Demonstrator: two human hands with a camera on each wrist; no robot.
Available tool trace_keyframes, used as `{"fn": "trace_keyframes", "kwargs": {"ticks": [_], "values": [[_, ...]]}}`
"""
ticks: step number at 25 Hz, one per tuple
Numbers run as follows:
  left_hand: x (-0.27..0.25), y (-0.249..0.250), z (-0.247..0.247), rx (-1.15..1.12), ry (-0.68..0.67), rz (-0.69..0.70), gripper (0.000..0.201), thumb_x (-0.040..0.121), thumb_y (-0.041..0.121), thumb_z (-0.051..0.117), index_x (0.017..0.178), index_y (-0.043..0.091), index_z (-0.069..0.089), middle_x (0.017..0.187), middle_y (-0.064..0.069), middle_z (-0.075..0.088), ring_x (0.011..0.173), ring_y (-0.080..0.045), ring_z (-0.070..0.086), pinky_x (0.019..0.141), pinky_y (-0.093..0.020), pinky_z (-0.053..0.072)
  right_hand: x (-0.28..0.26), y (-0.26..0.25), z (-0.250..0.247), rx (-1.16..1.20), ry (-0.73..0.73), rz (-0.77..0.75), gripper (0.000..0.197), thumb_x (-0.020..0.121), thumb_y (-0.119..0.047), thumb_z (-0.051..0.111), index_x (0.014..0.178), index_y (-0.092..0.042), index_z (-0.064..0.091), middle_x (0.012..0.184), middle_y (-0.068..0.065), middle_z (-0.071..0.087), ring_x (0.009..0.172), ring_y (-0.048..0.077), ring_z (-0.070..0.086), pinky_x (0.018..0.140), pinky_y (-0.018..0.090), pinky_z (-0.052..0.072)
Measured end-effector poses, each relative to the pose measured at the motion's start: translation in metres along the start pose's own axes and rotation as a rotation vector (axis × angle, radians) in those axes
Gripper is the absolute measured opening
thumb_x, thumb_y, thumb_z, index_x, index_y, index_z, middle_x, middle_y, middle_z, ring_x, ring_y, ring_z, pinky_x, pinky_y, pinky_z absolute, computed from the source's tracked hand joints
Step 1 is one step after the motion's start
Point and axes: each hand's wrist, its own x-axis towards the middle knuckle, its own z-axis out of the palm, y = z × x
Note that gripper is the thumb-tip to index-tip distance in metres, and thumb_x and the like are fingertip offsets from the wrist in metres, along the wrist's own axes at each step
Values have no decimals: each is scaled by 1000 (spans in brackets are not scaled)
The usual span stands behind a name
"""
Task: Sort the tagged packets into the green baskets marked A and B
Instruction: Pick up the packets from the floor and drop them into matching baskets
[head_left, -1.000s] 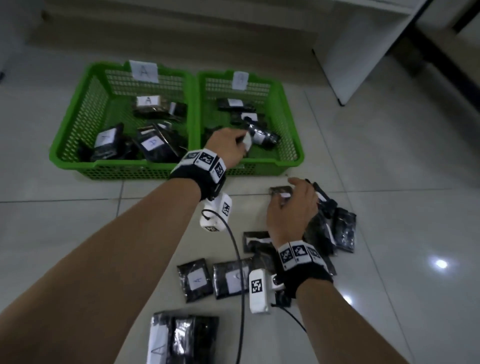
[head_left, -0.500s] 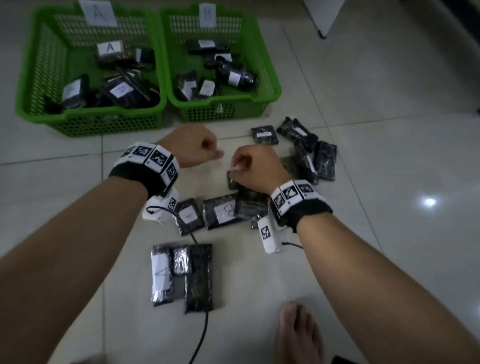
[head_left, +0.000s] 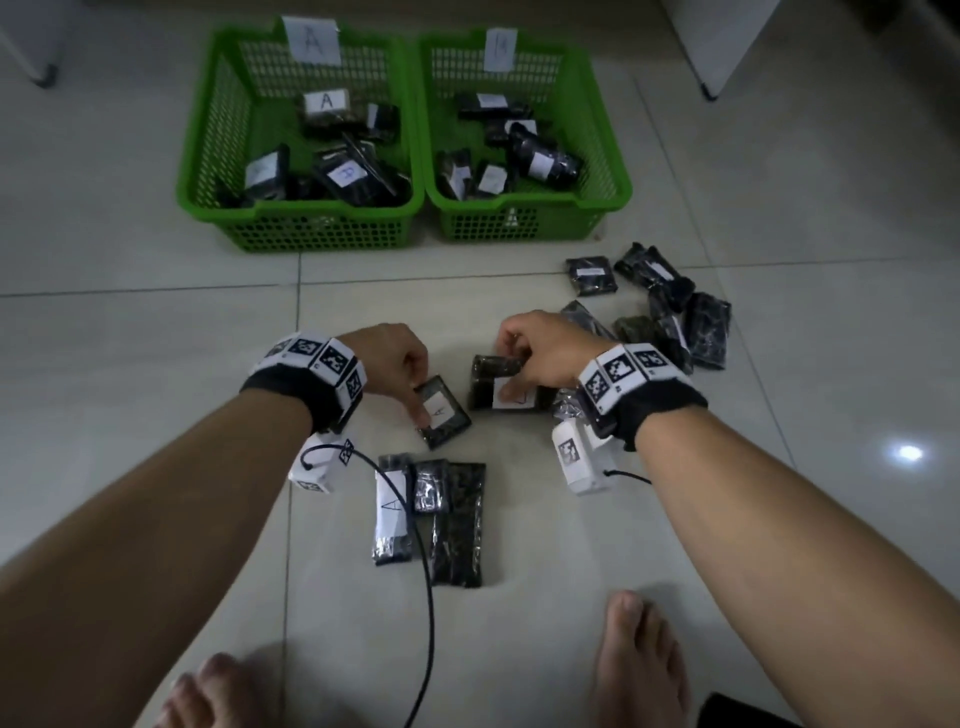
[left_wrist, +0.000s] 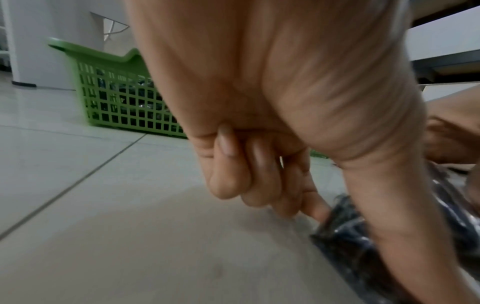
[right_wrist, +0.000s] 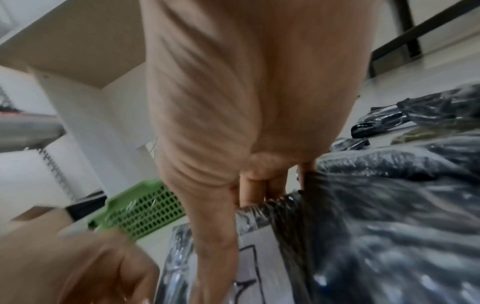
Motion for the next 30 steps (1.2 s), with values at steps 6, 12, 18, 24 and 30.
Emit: {"fn": "trace_keyframes", "kwargs": {"ticks": [6, 12, 18, 24, 30], "values": [[-16, -2, -39, -520, 19, 41, 35, 73, 14, 87, 75, 12, 52, 69, -14, 69, 59, -25, 66, 53, -32, 52, 19, -20, -39, 480, 307, -45, 39, 80, -11, 84, 111, -23, 63, 105, 1, 73, 92, 15, 69, 79, 27, 53], [-7, -19, -128, -954, 767, 82, 18, 92, 9, 66, 97, 13, 50, 88, -19, 68, 62, -28, 66, 68, -44, 58, 47, -46, -55, 924, 686, -35, 33, 82, 9, 66, 97, -20, 67, 95, 4, 72, 81, 18, 68, 75, 34, 60], [36, -68, -168, -499, 1151, -151, 15, 89, 26, 61, 103, 19, 60, 101, -4, 70, 95, -26, 66, 82, -33, 51, 98, -45, -68, 661, 969, -30, 32, 82, -12, 79, 112, -20, 75, 111, -1, 72, 102, 14, 67, 98, 33, 54], [58, -92, -139, -59, 690, -493, 46, 98, 50, 33, 121, 22, 62, 132, -16, 59, 129, -39, 40, 107, -53, 27, 151, -59, -81, 272, 701, -66, 50, 95, -16, 62, 144, -14, 53, 142, 8, 54, 132, 24, 51, 115, 36, 37], [48, -77, -137, 68, 767, -415, 52, 97, 52, 30, 127, 17, 56, 146, -17, 44, 138, -38, 30, 111, -58, 21, 143, -54, -72, -234, 588, 119, 54, 105, -45, 31, 155, -24, 33, 167, 14, 13, 155, 32, 3, 122, 56, -3]]}}
